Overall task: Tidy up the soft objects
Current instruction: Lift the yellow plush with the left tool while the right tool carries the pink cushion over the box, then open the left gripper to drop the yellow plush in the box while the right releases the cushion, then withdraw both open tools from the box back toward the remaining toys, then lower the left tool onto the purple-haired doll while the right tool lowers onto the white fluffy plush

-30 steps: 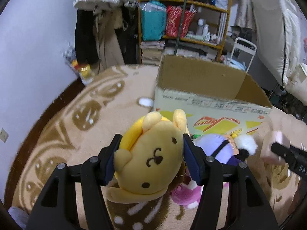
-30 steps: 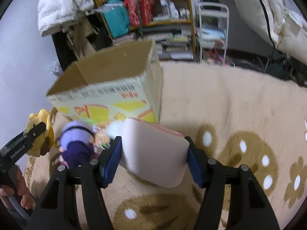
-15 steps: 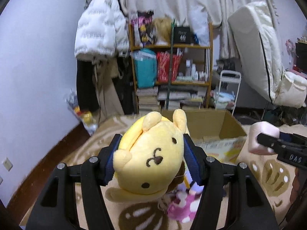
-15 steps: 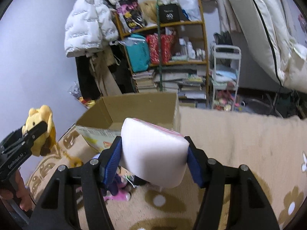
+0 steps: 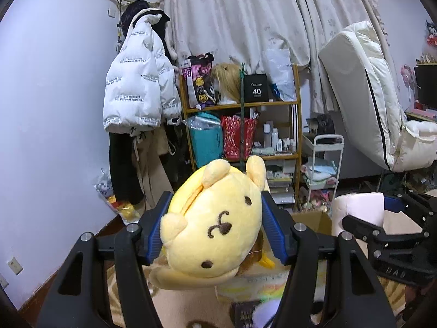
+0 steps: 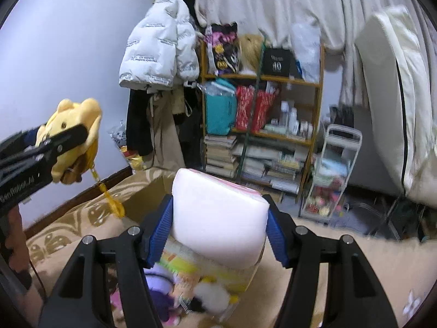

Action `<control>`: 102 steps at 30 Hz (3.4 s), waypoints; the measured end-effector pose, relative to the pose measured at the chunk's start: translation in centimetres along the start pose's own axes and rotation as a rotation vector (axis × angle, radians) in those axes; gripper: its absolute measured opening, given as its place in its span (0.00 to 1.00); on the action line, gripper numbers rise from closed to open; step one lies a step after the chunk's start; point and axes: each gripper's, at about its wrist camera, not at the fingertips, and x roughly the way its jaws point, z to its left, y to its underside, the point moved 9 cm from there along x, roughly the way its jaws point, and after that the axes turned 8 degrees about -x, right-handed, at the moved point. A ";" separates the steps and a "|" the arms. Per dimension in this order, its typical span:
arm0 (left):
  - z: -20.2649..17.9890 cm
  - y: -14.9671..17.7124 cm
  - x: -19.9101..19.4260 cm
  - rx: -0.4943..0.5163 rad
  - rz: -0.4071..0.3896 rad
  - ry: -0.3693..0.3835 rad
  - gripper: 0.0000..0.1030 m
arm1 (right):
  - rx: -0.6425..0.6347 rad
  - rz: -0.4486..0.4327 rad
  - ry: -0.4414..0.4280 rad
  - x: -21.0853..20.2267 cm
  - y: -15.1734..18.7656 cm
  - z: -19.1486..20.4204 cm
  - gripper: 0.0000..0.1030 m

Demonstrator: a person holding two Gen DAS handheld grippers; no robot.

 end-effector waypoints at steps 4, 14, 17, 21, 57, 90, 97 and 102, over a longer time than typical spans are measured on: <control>-0.2 -1.0 1.7 -0.020 -0.007 0.013 0.60 | -0.032 -0.037 0.006 1.1 -1.7 -0.2 0.65; -0.9 2.2 6.7 -0.033 0.058 0.026 0.61 | 0.014 -0.031 -0.007 4.8 -1.0 -1.8 0.66; -1.3 4.0 8.1 -0.025 0.096 0.023 0.62 | 0.024 -0.001 -0.013 6.2 0.3 -2.1 0.66; -1.9 6.2 9.6 -0.007 0.152 0.032 0.62 | 0.053 0.026 -0.039 7.5 1.5 -2.4 0.66; -0.1 9.1 6.8 -0.038 0.276 -0.031 0.97 | 0.249 0.064 -0.121 5.3 3.6 -4.0 1.00; 0.0 11.9 -1.4 -0.047 0.346 -0.040 0.97 | 0.249 0.177 -0.087 -1.8 7.7 -1.5 1.00; -1.3 13.4 1.6 -0.028 0.403 -0.017 0.97 | 0.310 0.226 -0.093 0.3 9.4 -2.4 1.00; -2.4 14.9 3.4 -0.012 0.445 0.008 0.97 | 0.347 0.266 -0.107 2.0 10.4 -2.6 1.00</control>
